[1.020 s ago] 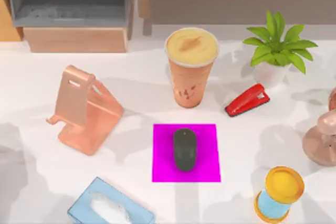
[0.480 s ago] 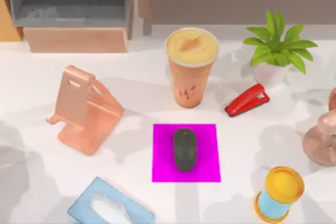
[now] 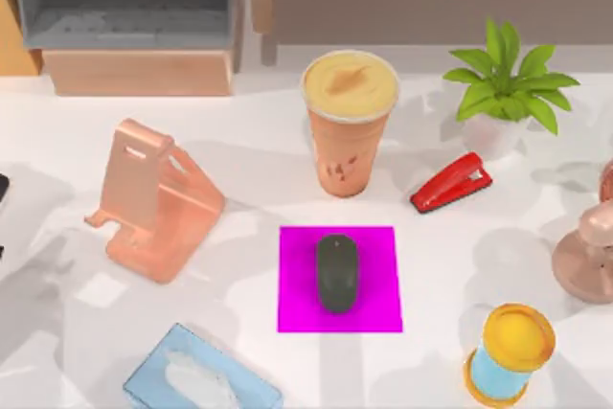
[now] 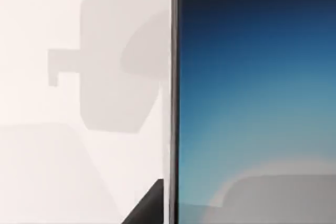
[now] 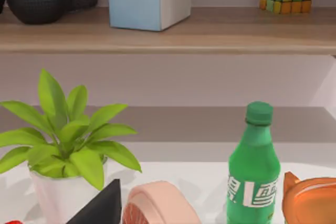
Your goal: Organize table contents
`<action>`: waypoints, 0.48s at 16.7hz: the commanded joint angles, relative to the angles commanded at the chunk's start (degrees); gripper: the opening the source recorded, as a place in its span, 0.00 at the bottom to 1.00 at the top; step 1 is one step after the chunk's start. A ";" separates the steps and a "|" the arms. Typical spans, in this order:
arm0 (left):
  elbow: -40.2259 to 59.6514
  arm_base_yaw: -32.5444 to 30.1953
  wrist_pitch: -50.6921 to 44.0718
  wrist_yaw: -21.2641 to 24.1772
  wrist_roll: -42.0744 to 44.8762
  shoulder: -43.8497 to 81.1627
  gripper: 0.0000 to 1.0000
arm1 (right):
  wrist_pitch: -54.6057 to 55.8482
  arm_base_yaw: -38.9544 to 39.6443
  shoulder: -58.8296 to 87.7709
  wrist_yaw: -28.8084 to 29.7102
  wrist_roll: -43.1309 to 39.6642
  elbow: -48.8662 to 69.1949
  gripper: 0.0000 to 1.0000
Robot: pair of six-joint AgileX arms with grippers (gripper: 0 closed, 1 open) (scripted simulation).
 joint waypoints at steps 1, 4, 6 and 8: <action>-1.70 -2.33 2.90 1.14 -2.63 -3.10 0.00 | 0.00 0.00 0.00 0.00 0.00 0.00 1.00; -7.05 -9.62 11.97 4.66 -10.92 -12.91 0.00 | 0.00 0.00 0.00 0.00 0.00 0.00 1.00; -10.50 -14.29 17.67 6.85 -16.12 -19.03 0.00 | 0.00 0.00 0.00 0.00 0.00 0.00 1.00; -13.30 -18.12 22.37 8.60 -20.35 -24.21 0.00 | 0.00 0.00 0.00 0.00 0.00 0.00 1.00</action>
